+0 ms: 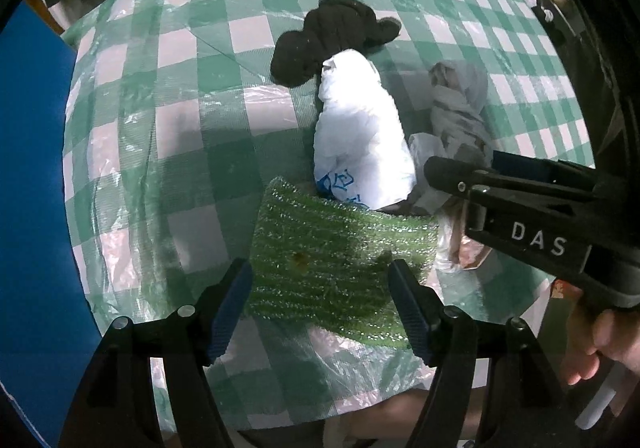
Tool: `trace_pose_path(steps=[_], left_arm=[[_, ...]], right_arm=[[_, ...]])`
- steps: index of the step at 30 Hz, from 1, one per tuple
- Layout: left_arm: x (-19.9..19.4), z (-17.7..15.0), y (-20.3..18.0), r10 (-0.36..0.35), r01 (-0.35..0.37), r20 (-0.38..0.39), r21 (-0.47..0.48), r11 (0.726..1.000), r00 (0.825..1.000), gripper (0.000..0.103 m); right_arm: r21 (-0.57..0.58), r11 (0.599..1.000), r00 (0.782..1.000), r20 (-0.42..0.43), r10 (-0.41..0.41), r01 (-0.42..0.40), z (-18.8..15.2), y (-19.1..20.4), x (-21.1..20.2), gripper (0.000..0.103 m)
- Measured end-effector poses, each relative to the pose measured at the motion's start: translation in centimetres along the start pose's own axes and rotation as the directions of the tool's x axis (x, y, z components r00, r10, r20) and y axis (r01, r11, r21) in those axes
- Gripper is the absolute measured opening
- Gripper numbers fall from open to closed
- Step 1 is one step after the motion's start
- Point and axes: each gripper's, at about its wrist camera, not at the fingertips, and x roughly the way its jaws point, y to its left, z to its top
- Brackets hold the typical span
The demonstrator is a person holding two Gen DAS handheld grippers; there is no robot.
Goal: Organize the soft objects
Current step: 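Grasp the green mesh scrubber pad with the left gripper while the right gripper grasps the grey plastic bag, then lift the pad and grey bag and carry both over the cardboard box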
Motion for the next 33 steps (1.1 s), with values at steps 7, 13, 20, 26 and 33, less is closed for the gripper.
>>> trace_pose_path(steps=[7, 13, 20, 26, 33], left_arm=[[1.0, -0.3, -0.3, 0.024, -0.024, 0.007, 0.039, 0.999, 1.000, 0.067], [1.0, -0.7, -1.3, 0.059, -0.062, 0.040, 0.076, 0.995, 0.997, 0.037], [0.0, -1.3, -1.7, 0.060, -0.066, 0.072, 0.086, 0.994, 0.996, 0.012], [-1.5, -1.2, -1.3, 0.068, -0.077, 0.107, 0.081, 0.994, 0.992, 0.012], [-4.4, -0.6, 0.1, 0.067, -0.077, 0.161, 0.057, 0.995, 0.985, 0.012]], right_arm=[[-0.014, 1.000, 1.000, -0.002, 0.012, -0.012, -0.1, -0.4, 0.0, 0.046], [-0.036, 0.999, 1.000, 0.016, 0.002, -0.002, 0.1, -0.3, -0.4, 0.041], [-0.044, 0.999, 0.998, 0.063, -0.008, 0.010, 0.3, 0.2, -2.2, 0.040], [-0.065, 0.998, 0.994, 0.103, -0.021, 0.028, 0.2, 0.8, -3.8, 0.040], [-0.080, 0.997, 0.990, 0.143, 0.003, 0.009, 0.1, 1.4, -5.7, 0.040]])
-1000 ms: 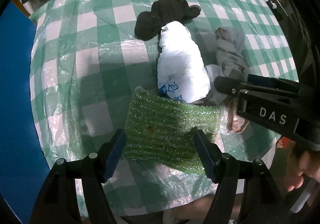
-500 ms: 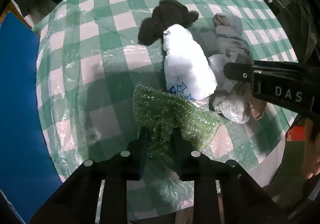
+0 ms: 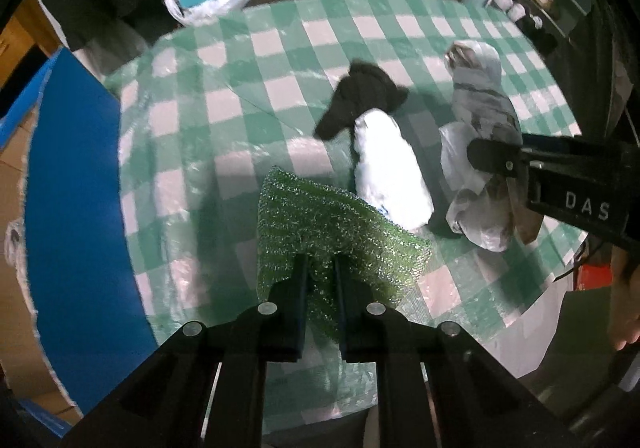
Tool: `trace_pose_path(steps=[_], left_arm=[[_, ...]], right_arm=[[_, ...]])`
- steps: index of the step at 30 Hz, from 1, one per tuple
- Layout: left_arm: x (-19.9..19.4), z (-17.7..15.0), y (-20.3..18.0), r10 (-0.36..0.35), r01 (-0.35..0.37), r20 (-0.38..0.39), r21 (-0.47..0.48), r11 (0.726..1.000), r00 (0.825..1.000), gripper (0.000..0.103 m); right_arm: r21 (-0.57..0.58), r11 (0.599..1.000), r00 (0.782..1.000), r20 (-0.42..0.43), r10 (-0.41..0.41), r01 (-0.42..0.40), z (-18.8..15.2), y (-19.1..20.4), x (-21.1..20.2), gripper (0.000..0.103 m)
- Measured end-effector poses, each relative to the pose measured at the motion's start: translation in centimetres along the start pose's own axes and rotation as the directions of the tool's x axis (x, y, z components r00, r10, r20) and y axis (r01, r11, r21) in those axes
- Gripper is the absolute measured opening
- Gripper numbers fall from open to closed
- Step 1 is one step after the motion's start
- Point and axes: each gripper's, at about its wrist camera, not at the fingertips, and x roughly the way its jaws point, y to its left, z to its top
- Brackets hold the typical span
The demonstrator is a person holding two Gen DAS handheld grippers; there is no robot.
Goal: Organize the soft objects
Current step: 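Lift the pad and grey bag and carry both over the cardboard box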
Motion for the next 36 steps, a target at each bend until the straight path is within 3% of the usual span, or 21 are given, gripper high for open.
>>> trace_pose_path(steps=[7, 19, 36], left_arm=[[-2.7, 0.2, 3.3, -0.004, 0.007, 0.056, -0.043, 0.999, 0.998, 0.012], [-5.8, 0.8, 5.2, 0.035, -0.026, 0.130, -0.070, 0.997, 0.991, 0.012], [-8.9, 0.1, 8.8, 0.083, -0.059, 0.184, -0.128, 0.990, 0.979, 0.012]], right_arm=[[-0.030, 0.999, 0.999, 0.041, 0.013, -0.012, 0.4, 0.7, -2.1, 0.040], [-0.081, 0.996, 0.994, 0.101, 0.053, -0.045, 1.5, 3.5, -4.3, 0.040], [-0.199, 0.976, 0.976, 0.175, 0.127, -0.091, 2.9, 9.7, -7.9, 0.040]])
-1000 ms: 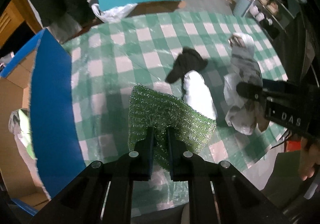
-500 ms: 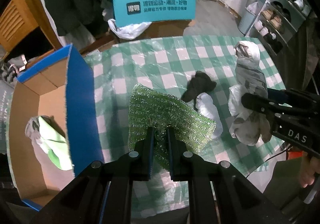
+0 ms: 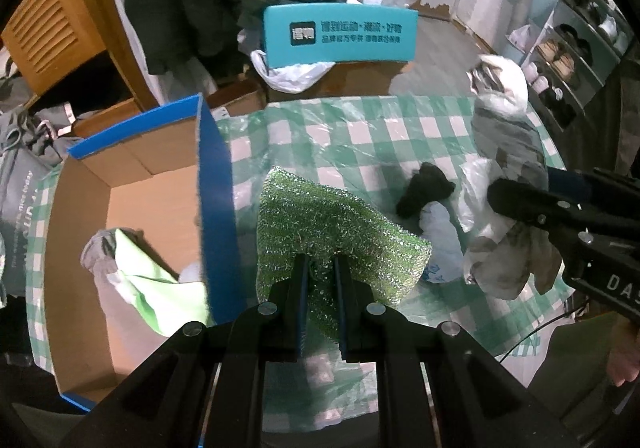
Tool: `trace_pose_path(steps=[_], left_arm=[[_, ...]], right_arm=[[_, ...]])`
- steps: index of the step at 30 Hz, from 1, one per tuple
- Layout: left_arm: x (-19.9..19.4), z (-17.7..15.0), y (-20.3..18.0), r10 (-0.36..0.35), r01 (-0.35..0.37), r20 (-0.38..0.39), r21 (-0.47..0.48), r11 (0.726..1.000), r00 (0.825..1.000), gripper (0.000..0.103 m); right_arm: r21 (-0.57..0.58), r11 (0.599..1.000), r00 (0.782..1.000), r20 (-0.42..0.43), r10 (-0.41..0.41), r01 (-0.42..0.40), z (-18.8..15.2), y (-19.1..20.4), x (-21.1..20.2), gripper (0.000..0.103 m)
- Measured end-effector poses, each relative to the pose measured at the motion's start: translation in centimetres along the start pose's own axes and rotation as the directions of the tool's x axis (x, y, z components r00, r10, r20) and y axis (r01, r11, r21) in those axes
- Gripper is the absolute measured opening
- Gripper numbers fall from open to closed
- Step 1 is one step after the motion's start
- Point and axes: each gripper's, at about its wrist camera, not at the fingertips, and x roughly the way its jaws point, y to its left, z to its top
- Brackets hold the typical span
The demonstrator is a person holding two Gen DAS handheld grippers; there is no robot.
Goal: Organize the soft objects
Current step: 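Lift the pad and grey bag and carry both over the cardboard box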
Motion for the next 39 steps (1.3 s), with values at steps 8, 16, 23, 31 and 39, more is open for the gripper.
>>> trace_pose_path(steps=[8, 16, 23, 31, 39], left_arm=[[-1.3, -0.2, 2.6, 0.026, -0.025, 0.027, -0.035, 0.999, 0.999, 0.012], [-2.6, -0.5, 5.2, 0.053, -0.049, 0.060, -0.072, 0.996, 0.997, 0.012], [-3.0, -1.0, 7.5, 0.069, -0.062, 0.062, -0.107, 0.992, 0.996, 0.012], [-3.5, -1.6, 10.2, 0.085, -0.074, 0.065, -0.151, 0.986, 0.994, 0.012], [-3.8, -2.3, 13.4, 0.104, -0.090, 0.062, -0.201, 0.975, 0.993, 0.012]], right_arm=[[-0.043, 0.999, 1.000, 0.011, 0.024, -0.023, 1.3, 3.0, 0.3, 0.040], [-0.080, 0.996, 0.999, 0.011, 0.040, -0.039, 2.3, 5.7, 0.5, 0.040], [-0.106, 0.993, 0.998, 0.004, 0.057, -0.057, 2.9, 7.9, 1.0, 0.040], [-0.143, 0.986, 0.997, -0.003, 0.084, -0.083, 3.8, 10.8, 1.5, 0.040], [-0.184, 0.978, 0.995, -0.025, 0.099, -0.102, 4.3, 13.9, 2.5, 0.040]])
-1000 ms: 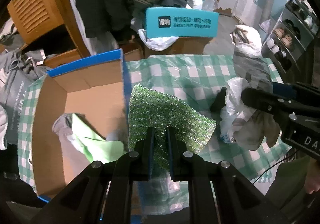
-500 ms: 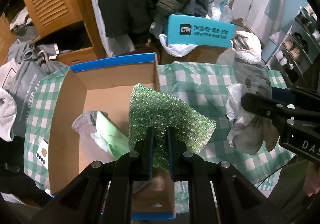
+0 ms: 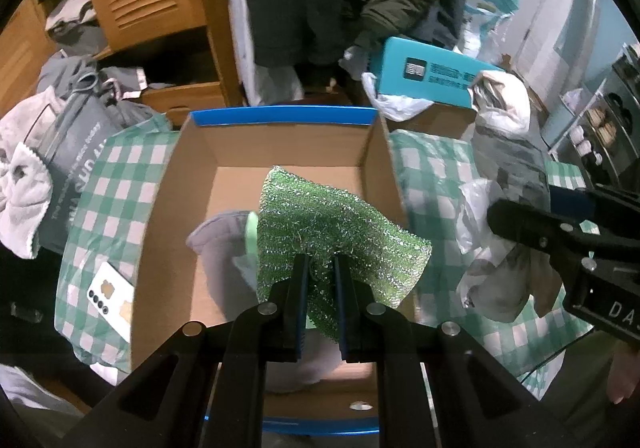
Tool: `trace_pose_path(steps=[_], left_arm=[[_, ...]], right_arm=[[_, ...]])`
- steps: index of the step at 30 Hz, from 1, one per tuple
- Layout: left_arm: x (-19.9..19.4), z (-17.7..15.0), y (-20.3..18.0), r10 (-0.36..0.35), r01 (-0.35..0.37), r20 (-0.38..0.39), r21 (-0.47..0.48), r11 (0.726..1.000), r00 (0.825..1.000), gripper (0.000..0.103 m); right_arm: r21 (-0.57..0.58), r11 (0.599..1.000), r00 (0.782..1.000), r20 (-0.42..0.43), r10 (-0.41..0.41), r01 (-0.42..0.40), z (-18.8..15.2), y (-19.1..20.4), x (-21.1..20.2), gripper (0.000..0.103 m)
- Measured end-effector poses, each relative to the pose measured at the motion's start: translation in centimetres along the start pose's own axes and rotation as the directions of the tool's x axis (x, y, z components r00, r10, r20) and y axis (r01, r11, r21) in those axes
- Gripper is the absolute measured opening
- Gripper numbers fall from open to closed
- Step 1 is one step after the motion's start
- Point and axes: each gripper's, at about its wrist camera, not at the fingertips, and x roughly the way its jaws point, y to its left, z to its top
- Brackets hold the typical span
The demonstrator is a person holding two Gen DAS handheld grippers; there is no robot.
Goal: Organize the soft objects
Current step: 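Lift the pad and grey bag and carry both over the cardboard box, then open both grippers to drop the pad and grey bag into the box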
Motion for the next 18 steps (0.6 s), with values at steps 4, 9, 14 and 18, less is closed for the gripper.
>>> trace_pose_path(steps=[4, 9, 14, 18], left_arm=[[0.1, 0.0, 1.4, 0.010, -0.010, -0.004, -0.019, 1.000, 1.000, 0.012], [0.2, 0.0, 3.2, 0.024, -0.025, -0.009, -0.039, 0.999, 1.000, 0.012], [0.4, -0.1, 4.5, 0.037, -0.038, -0.016, -0.060, 0.997, 0.999, 0.012], [0.3, -0.2, 5.3, 0.060, -0.061, -0.013, -0.061, 0.996, 0.998, 0.012]], right_arm=[[-0.016, 1.000, 1.000, -0.013, 0.010, -0.010, 0.5, 1.3, 0.8, 0.040], [-0.036, 0.999, 0.999, -0.030, 0.021, -0.022, 1.1, 2.9, 1.8, 0.040], [-0.055, 0.998, 0.998, -0.048, 0.030, -0.033, 1.5, 4.3, 2.8, 0.040], [-0.067, 0.997, 0.997, -0.062, 0.037, -0.042, 1.8, 5.4, 3.5, 0.040]])
